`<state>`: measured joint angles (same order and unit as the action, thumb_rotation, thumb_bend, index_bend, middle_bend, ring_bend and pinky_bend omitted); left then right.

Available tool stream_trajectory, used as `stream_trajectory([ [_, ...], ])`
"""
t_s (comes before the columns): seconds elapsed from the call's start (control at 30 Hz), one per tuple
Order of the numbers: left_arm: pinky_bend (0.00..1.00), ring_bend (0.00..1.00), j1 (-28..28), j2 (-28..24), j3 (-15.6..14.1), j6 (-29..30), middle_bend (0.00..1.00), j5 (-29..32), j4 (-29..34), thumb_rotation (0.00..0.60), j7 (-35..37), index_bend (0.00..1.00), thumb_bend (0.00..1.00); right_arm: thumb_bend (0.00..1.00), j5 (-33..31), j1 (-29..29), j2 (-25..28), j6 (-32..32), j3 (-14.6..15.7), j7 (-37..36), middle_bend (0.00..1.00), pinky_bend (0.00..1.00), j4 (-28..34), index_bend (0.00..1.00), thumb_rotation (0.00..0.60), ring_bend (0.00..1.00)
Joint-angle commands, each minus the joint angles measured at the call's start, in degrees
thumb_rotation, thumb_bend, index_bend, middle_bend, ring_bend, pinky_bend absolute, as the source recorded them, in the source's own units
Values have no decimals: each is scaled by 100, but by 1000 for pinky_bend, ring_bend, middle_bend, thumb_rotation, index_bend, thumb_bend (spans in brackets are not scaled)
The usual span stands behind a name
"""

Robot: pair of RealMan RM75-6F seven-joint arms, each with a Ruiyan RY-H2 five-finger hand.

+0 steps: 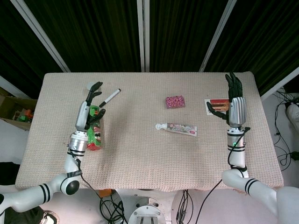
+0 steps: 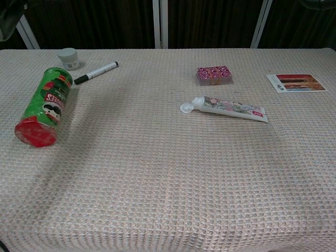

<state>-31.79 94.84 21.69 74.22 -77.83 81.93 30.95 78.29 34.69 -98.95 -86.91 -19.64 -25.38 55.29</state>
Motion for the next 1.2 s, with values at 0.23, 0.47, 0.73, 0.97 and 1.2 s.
stream_trajectory([
  [0.23, 183, 65, -24, 14, -81, 42, 87, -13, -19, 126, -43, 57, 115, 177, 103, 2, 3, 156, 107, 156, 0, 9, 157, 0, 600, 0],
  [0.47, 183, 65, -79, -19, -141, -11, 87, -2, -99, 130, -243, 57, 115, 176, -603, 129, 1192, 2390, 714, 2137, 0, 9, 1993, 0, 600, 0],
  [0.73, 183, 65, -45, -131, -247, -94, 87, 45, -56, 128, -255, 64, 115, 176, -2574, 753, 1482, 3689, 777, 4498, 3, 9, 3175, 0, 600, 0],
  [0.97, 183, 65, -50, -191, -302, -178, 87, 76, -33, 124, -267, 66, 115, 176, -3406, 1076, 1387, 3811, 1017, 5323, 49, 12, 3399, 0, 600, 1],
  [1.2, 183, 65, -77, -165, -336, -228, 87, 91, -76, 122, -239, 65, 115, 176, -3596, 1244, 1086, 3656, 1144, 5591, 160, 113, 3177, 48, 600, 52],
])
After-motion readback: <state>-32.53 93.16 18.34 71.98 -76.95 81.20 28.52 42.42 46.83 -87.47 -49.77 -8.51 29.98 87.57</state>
